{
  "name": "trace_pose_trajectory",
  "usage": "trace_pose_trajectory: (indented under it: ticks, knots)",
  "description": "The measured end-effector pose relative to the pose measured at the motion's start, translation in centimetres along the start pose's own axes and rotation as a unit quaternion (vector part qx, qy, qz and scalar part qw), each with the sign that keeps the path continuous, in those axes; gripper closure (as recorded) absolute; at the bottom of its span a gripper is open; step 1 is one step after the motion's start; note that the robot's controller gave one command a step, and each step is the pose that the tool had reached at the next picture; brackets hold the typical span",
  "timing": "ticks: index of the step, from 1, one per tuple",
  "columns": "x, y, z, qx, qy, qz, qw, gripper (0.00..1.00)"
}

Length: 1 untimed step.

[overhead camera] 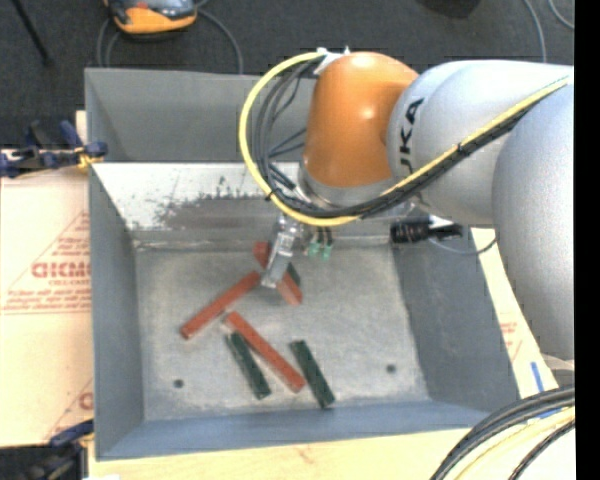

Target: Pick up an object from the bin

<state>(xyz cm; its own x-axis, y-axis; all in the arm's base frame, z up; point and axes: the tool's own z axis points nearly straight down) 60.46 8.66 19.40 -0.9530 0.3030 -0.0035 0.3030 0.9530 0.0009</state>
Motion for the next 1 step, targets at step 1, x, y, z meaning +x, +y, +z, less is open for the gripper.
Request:
trace_pose_trajectory:
  ticks: [1]
  knots:
    - [0.23, -0.87, -2.22, 0.002, 0.0038, -0.053, 0.9986, 1.00]
